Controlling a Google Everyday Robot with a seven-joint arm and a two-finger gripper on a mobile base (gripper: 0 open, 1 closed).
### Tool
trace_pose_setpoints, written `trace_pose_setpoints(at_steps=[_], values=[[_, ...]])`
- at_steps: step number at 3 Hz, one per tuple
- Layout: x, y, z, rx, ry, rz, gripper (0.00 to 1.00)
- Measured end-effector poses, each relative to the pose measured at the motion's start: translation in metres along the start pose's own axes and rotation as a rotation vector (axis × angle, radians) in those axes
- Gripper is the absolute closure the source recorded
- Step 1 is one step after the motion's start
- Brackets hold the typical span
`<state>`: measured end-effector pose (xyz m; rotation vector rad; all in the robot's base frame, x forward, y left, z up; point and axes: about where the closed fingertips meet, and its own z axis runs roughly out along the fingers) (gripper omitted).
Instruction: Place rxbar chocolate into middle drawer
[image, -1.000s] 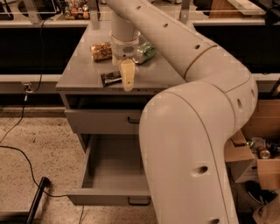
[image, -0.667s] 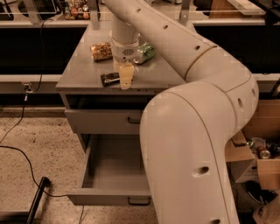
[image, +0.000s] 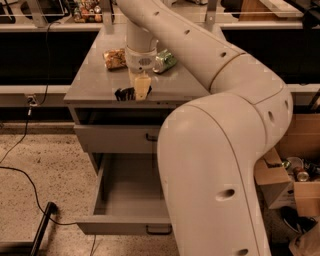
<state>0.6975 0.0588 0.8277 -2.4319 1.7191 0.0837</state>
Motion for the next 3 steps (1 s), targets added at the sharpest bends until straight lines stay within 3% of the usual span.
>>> trace_pose_setpoints(at_steps=[1, 2, 3], values=[[-0.013, 0.0, -0.01, 0.018, -0.031, -0.034, 1.0], [-0.024, 0.003, -0.034, 0.061, -0.082, -0.067, 1.0], [-0.024, 0.024, -0.074, 0.132, -0.129, -0.043, 1.0]])
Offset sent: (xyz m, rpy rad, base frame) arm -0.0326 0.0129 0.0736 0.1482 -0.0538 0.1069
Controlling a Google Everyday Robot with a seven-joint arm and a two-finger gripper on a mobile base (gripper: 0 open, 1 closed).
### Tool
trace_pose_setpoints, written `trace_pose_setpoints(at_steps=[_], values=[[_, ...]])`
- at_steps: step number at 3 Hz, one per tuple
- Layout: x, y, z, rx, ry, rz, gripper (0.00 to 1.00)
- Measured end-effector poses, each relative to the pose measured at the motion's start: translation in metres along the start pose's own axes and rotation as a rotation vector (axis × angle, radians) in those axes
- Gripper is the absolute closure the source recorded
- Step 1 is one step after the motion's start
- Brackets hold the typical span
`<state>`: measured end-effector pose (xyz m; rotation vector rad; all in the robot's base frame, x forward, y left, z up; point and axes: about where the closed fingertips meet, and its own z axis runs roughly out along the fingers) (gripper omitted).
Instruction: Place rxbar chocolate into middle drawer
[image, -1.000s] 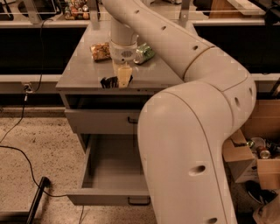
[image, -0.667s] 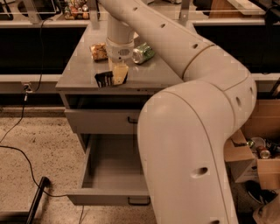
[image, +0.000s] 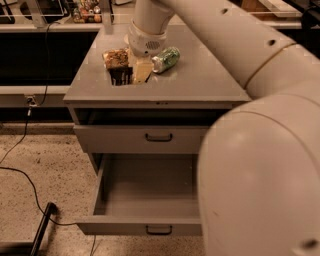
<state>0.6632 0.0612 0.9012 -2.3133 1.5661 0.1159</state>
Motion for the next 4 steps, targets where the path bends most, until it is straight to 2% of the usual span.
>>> trace_pose_setpoints(at_steps=[1, 2, 3, 4], values=[[0.008, 0.044, -0.065, 0.183, -0.029, 0.097, 1.0], [0.03, 0.05, -0.057, 0.191, -0.013, 0.124, 1.0], [0.021, 0.042, -0.054, 0.168, -0.028, 0.089, 1.0], [0.038, 0.06, -0.011, 0.167, -0.077, 0.203, 1.0]])
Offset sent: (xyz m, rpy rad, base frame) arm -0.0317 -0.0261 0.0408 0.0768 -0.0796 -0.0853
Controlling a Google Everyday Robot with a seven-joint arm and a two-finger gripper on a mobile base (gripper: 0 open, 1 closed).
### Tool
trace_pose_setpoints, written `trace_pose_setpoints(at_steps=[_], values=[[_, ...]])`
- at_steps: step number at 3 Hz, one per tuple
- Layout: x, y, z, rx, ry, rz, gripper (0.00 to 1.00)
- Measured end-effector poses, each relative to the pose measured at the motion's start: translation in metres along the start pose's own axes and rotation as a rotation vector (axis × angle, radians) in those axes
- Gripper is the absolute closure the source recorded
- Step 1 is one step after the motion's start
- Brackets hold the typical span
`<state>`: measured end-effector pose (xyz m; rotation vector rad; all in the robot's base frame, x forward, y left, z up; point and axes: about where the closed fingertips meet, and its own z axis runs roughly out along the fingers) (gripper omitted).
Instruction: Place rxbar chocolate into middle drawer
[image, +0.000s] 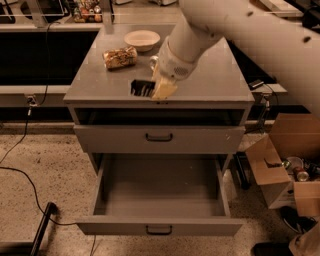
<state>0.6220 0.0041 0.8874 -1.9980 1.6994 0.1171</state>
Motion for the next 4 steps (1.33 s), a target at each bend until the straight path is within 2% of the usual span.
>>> trace_pose_setpoints(at_steps=[1, 2, 3, 4], values=[[0.024, 0.046, 0.046, 0.001, -0.077, 0.028, 1.0], [0.083, 0.102, 0.115, -0.018, -0.128, 0.081, 1.0], [0.096, 0.108, 0.13, 0.013, -0.132, 0.106, 1.0], [0.114, 0.122, 0.164, -0.064, -0.087, 0.144, 1.0]])
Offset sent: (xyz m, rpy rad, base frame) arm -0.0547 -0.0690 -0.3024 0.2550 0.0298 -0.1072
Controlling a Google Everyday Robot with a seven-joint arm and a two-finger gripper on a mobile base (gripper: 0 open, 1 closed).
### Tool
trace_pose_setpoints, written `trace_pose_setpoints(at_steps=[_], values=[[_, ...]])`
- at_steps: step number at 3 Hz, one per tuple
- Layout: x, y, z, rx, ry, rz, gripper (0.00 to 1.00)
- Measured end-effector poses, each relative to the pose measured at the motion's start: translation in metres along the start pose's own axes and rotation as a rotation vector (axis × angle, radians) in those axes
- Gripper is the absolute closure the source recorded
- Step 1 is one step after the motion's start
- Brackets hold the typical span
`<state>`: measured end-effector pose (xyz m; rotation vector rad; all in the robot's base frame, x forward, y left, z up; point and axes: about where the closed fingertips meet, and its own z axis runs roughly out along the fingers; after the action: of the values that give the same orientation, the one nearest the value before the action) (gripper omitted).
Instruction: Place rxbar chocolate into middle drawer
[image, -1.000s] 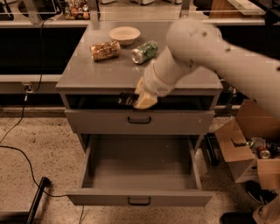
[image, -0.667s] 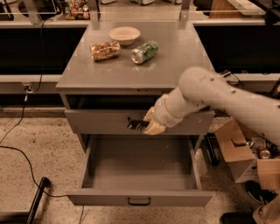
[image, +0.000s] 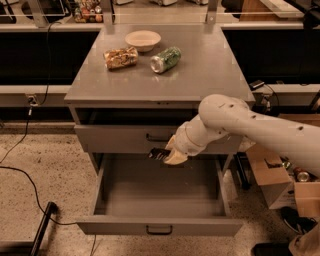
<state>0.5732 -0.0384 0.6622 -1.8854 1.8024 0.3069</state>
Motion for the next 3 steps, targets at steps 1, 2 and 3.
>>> trace_pose_setpoints(at_steps=[1, 2, 3], values=[[0.06, 0.022, 0.04, -0.015, 0.121, 0.097, 1.0], [0.109, 0.046, 0.081, 0.015, 0.113, 0.207, 1.0], [0.147, 0.061, 0.107, 0.071, 0.004, 0.281, 1.0]])
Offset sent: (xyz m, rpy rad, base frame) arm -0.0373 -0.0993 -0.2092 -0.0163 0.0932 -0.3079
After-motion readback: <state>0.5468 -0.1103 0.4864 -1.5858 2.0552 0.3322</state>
